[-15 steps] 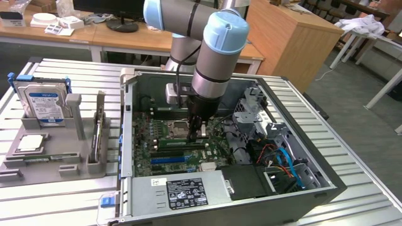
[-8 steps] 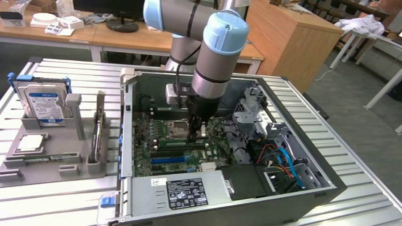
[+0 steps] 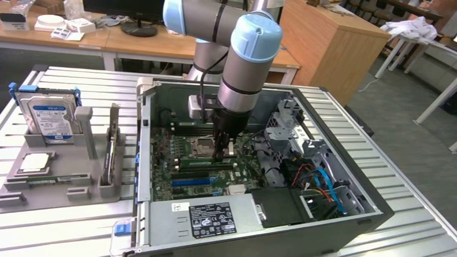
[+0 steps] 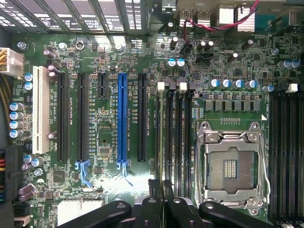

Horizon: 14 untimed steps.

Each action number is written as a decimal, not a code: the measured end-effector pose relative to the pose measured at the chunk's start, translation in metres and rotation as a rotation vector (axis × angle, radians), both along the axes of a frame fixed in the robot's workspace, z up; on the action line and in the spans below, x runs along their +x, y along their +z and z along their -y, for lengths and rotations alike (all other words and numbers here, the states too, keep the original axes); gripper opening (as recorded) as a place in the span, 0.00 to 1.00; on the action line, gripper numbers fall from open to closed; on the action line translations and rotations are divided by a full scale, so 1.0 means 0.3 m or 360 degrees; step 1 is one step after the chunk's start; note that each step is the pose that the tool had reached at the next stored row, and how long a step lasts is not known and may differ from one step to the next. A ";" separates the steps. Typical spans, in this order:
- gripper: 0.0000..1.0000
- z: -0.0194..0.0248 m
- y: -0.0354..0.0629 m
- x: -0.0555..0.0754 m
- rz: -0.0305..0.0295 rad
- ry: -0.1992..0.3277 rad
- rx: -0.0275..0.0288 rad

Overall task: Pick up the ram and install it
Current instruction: 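Insert the ram into the slot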

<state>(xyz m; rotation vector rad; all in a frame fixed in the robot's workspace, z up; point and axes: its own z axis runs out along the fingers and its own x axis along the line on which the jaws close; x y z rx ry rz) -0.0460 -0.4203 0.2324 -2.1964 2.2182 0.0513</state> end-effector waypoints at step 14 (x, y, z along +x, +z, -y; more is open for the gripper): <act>0.12 -0.001 -0.005 0.000 0.00001 0.0000 0.00001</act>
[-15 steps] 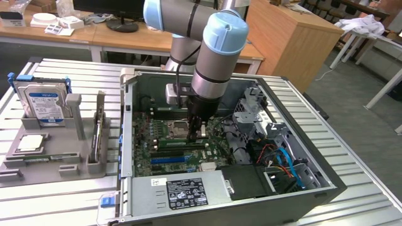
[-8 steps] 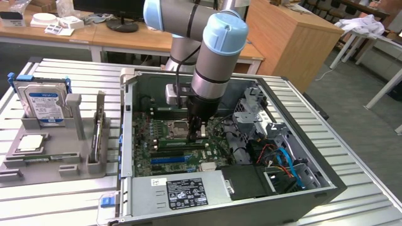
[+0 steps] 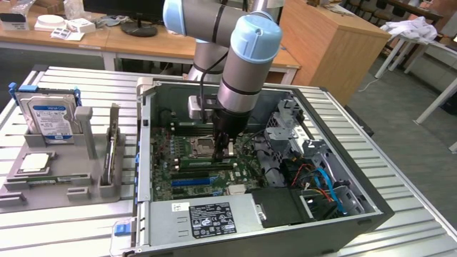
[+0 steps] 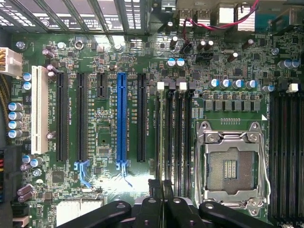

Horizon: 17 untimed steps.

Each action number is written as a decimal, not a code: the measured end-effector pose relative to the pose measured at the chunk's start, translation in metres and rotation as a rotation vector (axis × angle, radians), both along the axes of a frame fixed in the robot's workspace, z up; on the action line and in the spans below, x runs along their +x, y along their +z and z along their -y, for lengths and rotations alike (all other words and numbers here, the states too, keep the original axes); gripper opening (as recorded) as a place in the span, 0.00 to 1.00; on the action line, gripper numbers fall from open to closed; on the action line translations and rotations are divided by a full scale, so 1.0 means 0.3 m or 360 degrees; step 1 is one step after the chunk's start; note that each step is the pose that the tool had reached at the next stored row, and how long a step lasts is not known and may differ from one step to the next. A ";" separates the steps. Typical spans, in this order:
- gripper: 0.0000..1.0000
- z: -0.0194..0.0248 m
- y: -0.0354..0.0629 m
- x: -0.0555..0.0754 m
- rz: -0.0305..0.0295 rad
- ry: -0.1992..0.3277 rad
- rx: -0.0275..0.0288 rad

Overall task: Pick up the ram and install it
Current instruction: 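Insert the ram into the slot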

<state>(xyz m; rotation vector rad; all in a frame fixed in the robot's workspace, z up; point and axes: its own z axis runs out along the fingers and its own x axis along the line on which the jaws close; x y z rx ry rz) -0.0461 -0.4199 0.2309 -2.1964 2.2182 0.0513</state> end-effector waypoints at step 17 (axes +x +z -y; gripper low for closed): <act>0.12 -0.001 -0.004 0.000 0.00001 0.0000 0.00001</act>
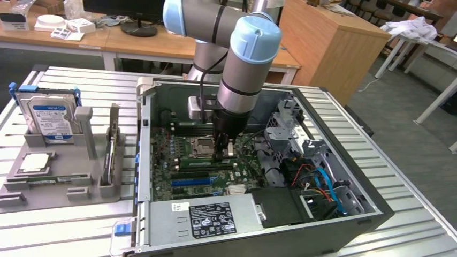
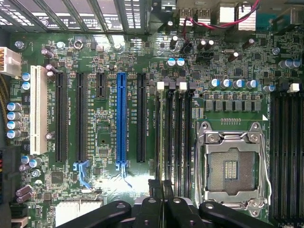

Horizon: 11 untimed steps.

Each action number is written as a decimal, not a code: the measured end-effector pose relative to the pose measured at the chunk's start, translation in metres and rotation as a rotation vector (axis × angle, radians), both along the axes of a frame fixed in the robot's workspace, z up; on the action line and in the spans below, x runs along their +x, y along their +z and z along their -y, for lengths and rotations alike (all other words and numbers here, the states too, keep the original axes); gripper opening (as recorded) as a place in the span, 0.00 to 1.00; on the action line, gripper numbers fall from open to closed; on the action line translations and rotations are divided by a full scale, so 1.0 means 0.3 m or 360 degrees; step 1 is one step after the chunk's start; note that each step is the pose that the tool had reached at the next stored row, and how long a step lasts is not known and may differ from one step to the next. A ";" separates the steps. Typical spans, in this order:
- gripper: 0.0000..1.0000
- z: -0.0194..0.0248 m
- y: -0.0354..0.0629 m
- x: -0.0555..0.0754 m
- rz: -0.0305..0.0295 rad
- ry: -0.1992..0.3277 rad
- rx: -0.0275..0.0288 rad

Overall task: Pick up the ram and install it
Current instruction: 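Insert the ram into the slot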

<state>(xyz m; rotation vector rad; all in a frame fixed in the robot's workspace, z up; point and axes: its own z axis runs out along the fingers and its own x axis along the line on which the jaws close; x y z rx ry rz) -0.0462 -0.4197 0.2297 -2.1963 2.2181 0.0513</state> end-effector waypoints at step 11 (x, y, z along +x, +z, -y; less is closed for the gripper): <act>0.12 0.000 -0.003 0.000 0.00000 0.0001 -0.00001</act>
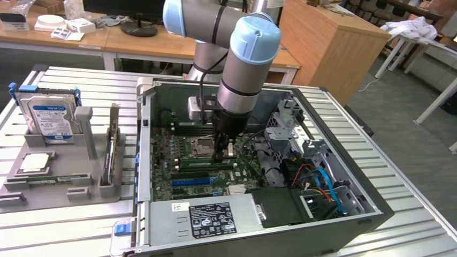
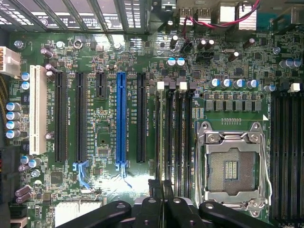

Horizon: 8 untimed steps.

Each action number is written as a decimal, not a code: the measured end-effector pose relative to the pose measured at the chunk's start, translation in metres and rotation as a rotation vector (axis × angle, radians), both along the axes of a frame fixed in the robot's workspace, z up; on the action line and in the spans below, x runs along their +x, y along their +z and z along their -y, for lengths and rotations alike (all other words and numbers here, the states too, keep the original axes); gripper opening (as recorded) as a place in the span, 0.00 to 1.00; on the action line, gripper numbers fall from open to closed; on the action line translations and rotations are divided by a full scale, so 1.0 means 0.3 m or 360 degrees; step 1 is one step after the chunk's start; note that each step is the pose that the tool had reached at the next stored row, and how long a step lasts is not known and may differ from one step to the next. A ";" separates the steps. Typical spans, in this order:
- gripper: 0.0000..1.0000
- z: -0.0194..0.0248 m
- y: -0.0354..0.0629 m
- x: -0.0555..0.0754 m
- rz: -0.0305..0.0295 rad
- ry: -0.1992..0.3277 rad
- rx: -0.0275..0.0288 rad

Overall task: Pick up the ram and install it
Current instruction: 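Insert the ram into the slot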

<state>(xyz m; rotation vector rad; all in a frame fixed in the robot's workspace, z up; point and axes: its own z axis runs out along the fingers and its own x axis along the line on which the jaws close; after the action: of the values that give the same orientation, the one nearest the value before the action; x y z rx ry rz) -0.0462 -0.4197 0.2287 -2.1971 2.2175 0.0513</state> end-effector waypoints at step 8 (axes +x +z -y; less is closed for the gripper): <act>0.12 0.000 -0.011 0.000 0.00000 0.0001 0.00000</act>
<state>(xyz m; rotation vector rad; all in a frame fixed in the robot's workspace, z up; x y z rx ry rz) -0.0462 -0.4197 0.2253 -2.1978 2.2168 0.0513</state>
